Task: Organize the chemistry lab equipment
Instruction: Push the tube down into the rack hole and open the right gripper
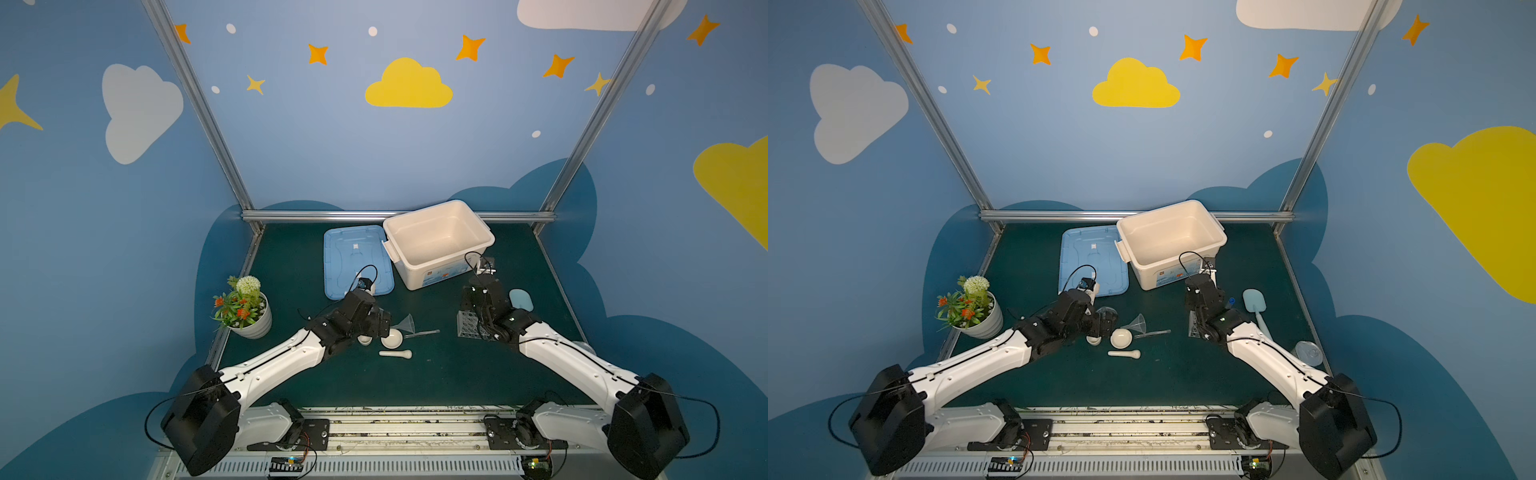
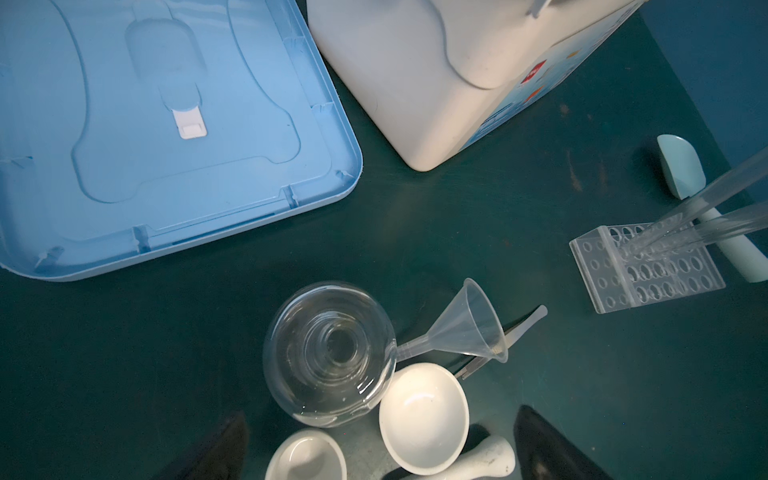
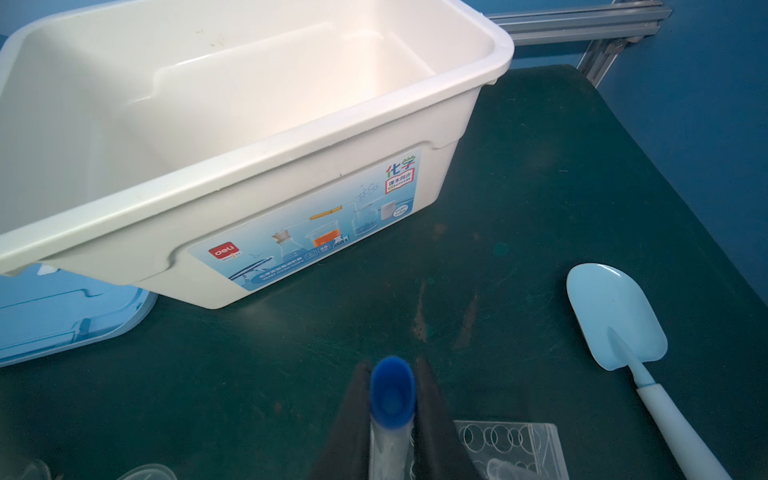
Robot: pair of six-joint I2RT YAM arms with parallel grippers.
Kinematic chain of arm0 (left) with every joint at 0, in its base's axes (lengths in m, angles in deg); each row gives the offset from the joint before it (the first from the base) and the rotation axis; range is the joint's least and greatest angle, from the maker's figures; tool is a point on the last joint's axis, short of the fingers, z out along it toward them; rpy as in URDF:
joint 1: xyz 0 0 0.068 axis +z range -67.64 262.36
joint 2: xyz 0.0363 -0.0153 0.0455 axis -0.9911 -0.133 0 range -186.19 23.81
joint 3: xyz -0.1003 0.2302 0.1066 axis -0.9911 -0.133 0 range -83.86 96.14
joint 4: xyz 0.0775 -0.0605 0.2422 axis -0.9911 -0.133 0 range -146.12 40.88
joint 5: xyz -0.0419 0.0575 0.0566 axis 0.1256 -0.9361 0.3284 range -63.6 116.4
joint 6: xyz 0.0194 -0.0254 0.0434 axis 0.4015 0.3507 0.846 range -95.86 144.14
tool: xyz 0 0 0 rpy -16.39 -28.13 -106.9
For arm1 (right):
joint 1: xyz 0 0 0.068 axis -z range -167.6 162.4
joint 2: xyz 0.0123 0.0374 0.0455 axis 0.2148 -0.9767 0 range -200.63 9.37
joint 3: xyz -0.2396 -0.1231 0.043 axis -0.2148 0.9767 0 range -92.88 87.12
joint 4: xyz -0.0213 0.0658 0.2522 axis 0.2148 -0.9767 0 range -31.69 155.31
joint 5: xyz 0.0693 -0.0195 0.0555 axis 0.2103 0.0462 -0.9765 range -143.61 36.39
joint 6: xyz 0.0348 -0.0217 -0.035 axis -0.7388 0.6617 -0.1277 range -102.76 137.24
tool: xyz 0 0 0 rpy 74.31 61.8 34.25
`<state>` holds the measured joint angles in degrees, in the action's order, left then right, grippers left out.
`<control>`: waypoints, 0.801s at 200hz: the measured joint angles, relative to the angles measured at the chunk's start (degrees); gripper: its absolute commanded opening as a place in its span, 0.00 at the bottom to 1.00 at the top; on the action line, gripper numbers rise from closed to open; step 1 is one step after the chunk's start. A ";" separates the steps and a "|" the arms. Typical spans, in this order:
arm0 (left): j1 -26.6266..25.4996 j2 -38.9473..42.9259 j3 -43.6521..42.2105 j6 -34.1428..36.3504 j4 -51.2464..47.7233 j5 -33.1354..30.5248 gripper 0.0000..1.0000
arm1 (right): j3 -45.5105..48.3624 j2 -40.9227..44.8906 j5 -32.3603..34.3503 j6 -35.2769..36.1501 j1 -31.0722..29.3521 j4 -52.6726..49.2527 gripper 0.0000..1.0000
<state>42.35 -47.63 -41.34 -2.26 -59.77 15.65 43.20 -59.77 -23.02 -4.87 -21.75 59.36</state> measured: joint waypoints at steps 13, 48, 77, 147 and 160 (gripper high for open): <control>0.00 0.00 0.00 -0.02 0.00 0.00 1.00 | 0.04 0.35 -0.15 -0.02 0.00 -0.44 0.03; 0.02 0.00 0.00 -0.24 0.00 0.00 1.00 | 0.94 2.25 -0.39 -0.63 0.00 -1.57 0.02; 0.07 0.00 -0.02 -0.57 0.00 0.00 1.00 | 2.16 4.00 -1.07 -1.22 0.00 -1.53 0.02; 0.11 0.00 -0.02 -0.94 0.00 0.22 1.00 | 2.58 4.76 -2.10 -1.40 0.00 -1.62 0.01; 0.11 0.00 -0.02 -0.98 0.00 0.24 1.00 | 2.58 4.76 -2.29 -1.33 0.00 -1.60 0.02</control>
<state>42.46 -47.63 -41.36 -3.24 -59.77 15.90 45.78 -55.01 -25.31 -6.21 -21.75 57.76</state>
